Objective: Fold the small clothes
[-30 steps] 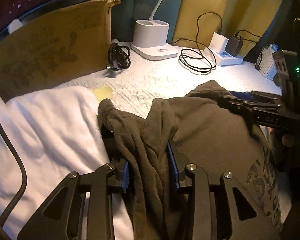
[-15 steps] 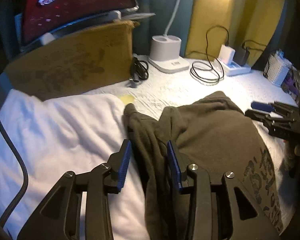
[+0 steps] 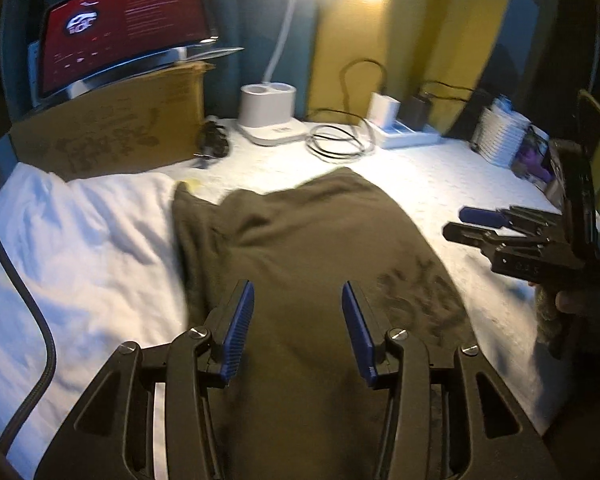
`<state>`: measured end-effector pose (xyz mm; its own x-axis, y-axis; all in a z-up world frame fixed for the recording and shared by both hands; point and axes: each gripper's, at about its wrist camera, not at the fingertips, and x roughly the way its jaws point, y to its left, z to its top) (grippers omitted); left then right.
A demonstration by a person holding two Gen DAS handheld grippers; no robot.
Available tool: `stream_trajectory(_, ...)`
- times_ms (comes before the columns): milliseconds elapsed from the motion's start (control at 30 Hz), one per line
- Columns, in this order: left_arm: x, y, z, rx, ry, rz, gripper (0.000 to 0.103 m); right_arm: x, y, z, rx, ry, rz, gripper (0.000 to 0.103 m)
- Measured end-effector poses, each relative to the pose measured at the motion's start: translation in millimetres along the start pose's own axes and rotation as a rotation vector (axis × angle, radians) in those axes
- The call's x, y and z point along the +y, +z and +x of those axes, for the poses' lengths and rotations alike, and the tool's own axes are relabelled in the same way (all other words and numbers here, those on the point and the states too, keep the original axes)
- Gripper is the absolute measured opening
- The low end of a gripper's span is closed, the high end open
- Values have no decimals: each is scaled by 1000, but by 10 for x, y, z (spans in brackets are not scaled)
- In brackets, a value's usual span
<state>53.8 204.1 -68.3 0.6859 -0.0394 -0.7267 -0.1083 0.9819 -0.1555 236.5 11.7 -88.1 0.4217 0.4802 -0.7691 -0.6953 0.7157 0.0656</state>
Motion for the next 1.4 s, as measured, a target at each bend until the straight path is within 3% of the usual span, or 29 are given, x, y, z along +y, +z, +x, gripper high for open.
stream_trajectory(500, -556, -269, 93, 61, -40, 21, 46, -178, -496, -604, -32, -34, 42, 49)
stream_trajectory(700, -839, -292, 134, 71, -24, 84, 47, -354, -679, -841, -51, -63, 76, 49)
stream_trajectory(933, -1106, -226, 52, 38, -48, 116, 47, -610, -888, -1107, -73, -100, 131, 50)
stream_trajectory(1233, -1322, -162, -50, -14, -49, 86, 48, -875, -1086, -1475, -113, -150, 193, 51)
stream_trajectory(1400, -1488, -103, -213, -62, -65, 98, 56, -983, -1159, -1719, -151, -187, 219, 53)
